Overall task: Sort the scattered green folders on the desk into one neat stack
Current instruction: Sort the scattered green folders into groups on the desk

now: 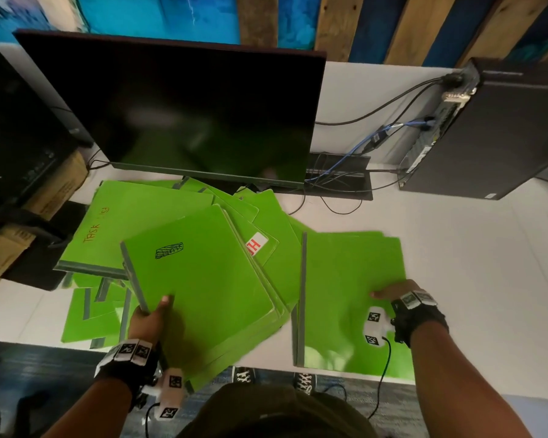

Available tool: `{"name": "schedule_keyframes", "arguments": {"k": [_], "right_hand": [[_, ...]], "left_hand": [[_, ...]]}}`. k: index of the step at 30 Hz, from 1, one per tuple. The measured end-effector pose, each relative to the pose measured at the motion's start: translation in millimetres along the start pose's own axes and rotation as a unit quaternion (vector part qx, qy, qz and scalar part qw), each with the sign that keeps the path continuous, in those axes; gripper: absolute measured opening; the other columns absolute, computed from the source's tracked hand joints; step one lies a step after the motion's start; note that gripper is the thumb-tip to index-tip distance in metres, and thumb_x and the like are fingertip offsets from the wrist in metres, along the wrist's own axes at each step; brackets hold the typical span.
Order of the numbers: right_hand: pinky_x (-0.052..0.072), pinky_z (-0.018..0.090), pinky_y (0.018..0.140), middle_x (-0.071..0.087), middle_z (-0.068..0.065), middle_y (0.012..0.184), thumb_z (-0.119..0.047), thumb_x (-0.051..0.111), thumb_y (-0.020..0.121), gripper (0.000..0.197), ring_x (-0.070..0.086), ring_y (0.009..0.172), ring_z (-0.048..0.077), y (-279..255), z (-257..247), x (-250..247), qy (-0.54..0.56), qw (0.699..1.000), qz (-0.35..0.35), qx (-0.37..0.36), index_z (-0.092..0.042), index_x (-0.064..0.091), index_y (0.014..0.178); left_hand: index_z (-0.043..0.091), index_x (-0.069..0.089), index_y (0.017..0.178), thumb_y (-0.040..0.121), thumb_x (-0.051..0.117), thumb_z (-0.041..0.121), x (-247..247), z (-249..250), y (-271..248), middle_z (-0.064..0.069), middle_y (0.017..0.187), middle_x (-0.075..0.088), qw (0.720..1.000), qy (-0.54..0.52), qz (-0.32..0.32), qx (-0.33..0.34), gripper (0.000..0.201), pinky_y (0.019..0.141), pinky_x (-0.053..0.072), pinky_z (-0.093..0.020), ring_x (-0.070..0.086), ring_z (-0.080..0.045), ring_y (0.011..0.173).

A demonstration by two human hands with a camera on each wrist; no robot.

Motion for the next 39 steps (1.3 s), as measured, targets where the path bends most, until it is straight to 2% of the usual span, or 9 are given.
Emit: {"name": "schedule_keyframes", "arguments": {"k": [1, 4, 7, 18, 26, 28, 31, 34, 39], "right_hand": [[0.055, 0.040, 0.075, 0.061, 0.020, 0.123, -0.051, 0.092, 0.016, 0.124, 0.064, 0.098, 0.036, 0.6, -0.1, 1.7, 0.025, 1.000, 0.004, -0.006, -0.006, 0.057, 0.127], [0.052, 0.038, 0.077, 0.064, 0.021, 0.117, -0.027, 0.093, 0.048, 0.088, 0.064, 0.098, 0.037, -23.3, -14.8, -0.1, 0.079, 0.996, -0.009, -0.027, 0.000, 0.057, 0.124], [0.047, 0.033, 0.084, 0.066, 0.015, 0.119, -0.026, 0.086, 0.065, 0.065, 0.063, 0.106, 0.031, -34.0, -19.4, -11.0, 0.090, 0.992, 0.007, -0.082, -0.005, 0.061, 0.121], [0.047, 0.042, 0.097, 0.069, -0.007, 0.089, -0.005, 0.081, 0.067, 0.049, 0.067, 0.094, 0.021, -80.9, 4.2, -98.8, 0.235, 0.941, 0.023, -0.242, -0.018, 0.064, 0.110], [0.057, 0.038, 0.073, 0.074, 0.008, 0.102, -0.015, 0.085, 0.056, 0.065, 0.071, 0.090, 0.027, -125.6, -1.1, -124.6, 0.346, 0.880, -0.028, -0.323, -0.012, 0.062, 0.117], [0.060, 0.035, 0.068, 0.075, 0.005, 0.096, -0.032, 0.092, 0.036, 0.080, 0.073, 0.086, 0.024, -128.7, -21.0, -115.2, 0.373, 0.861, -0.047, -0.343, -0.013, 0.064, 0.109], [0.059, 0.035, 0.069, 0.076, 0.004, 0.094, -0.036, 0.094, 0.027, 0.084, 0.072, 0.086, 0.023, -129.6, -66.8, -70.7, 0.394, 0.845, -0.087, -0.350, -0.014, 0.066, 0.103], [0.057, 0.043, 0.076, 0.075, 0.008, 0.098, -0.042, 0.095, 0.019, 0.101, 0.071, 0.084, 0.024, -127.8, -105.4, -5.2, 0.396, 0.841, -0.132, -0.344, -0.011, 0.064, 0.110], [0.051, 0.046, 0.094, 0.071, 0.005, 0.111, -0.015, 0.088, 0.060, 0.061, 0.068, 0.102, 0.023, -124.1, -139.0, 67.7, 0.267, 0.877, -0.141, -0.375, -0.019, 0.062, 0.115]], "left_hand": [[0.002, 0.050, 0.128, 0.083, 0.065, 0.049, 0.5, 0.1, -0.1, -0.019, 0.116, 0.063, 1.000, 0.002, -0.001, 0.000, 0.067, 0.089, 0.050, -0.048, 0.060, -0.036, 0.098], [-0.001, 0.050, 0.126, 0.085, 0.064, 0.047, 0.8, 0.8, -0.9, -0.019, 0.112, 0.062, 1.000, 0.008, -0.006, 0.007, 0.064, 0.086, 0.050, -0.046, 0.059, -0.035, 0.095], [0.002, 0.049, 0.128, 0.084, 0.064, 0.047, -0.7, 1.0, -2.3, -0.020, 0.117, 0.061, 1.000, 0.005, -0.013, 0.006, 0.065, 0.087, 0.049, -0.047, 0.058, -0.037, 0.099], [0.002, 0.046, 0.133, 0.084, 0.065, 0.048, -1.7, -1.7, 0.8, -0.021, 0.123, 0.059, 1.000, -0.011, -0.016, 0.008, 0.070, 0.090, 0.048, -0.047, 0.058, -0.040, 0.109], [0.009, 0.051, 0.125, 0.071, 0.073, 0.057, -6.0, -5.9, 7.6, -0.019, 0.114, 0.065, 0.996, -0.077, -0.021, 0.035, 0.076, 0.086, 0.054, -0.053, 0.065, -0.038, 0.097], [0.012, 0.052, 0.122, 0.069, 0.075, 0.054, -6.6, -8.6, 10.3, -0.021, 0.109, 0.067, 0.993, -0.110, -0.029, 0.039, 0.072, 0.076, 0.057, -0.053, 0.066, -0.036, 0.086], [0.007, 0.056, 0.117, 0.083, 0.071, 0.029, -5.3, -1.1, -5.1, -0.015, 0.079, 0.064, 0.980, -0.187, -0.057, 0.037, 0.043, 0.047, 0.053, -0.034, 0.058, -0.023, 0.052], [0.003, 0.057, 0.117, 0.086, 0.068, 0.020, 0.2, 2.6, -11.4, -0.008, 0.067, 0.062, 0.966, -0.237, -0.087, 0.058, 0.038, 0.041, 0.049, -0.029, 0.053, -0.019, 0.040], [0.003, 0.055, 0.109, 0.088, 0.066, 0.013, 5.7, 8.5, -28.7, -0.002, 0.050, 0.056, 0.951, -0.273, -0.110, 0.091, 0.025, 0.036, 0.042, -0.023, 0.049, -0.016, 0.033]]}}
Point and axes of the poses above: each hand's wrist, its own y-axis towards the middle knuckle, its own x-axis out of the palm, z = x × y, the point moved 2 cm from there along y, towards the middle knuckle
